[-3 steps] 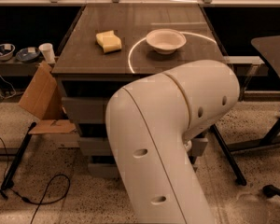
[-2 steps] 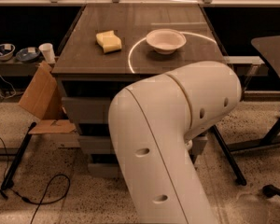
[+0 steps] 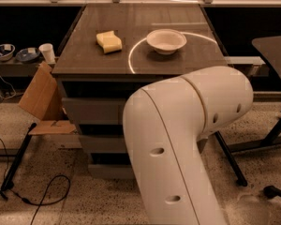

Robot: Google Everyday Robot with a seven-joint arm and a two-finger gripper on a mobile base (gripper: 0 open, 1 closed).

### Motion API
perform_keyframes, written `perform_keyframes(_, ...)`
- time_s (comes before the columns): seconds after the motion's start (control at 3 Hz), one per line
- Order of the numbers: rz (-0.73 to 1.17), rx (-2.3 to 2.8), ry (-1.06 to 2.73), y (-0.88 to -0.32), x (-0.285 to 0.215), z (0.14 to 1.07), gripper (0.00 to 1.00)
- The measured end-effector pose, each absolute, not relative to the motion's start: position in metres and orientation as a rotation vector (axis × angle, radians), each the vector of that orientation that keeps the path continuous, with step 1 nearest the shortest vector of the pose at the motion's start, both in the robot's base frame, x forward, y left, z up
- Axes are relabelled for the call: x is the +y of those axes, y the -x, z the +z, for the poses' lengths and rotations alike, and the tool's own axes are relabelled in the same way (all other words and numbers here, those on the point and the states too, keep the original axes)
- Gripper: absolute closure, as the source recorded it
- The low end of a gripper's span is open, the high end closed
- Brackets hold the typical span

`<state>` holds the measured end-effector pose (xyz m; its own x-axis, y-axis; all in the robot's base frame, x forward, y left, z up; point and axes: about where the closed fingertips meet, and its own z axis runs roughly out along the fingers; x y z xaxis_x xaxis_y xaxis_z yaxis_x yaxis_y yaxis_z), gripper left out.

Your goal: Close middle drawer

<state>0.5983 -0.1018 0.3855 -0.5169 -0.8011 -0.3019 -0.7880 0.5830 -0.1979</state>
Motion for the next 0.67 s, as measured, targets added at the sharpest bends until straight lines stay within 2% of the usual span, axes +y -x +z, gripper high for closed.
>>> perform_keyframes(0.67,-0.029,2.535,1.257,-0.578,-0.142,0.389,0.0)
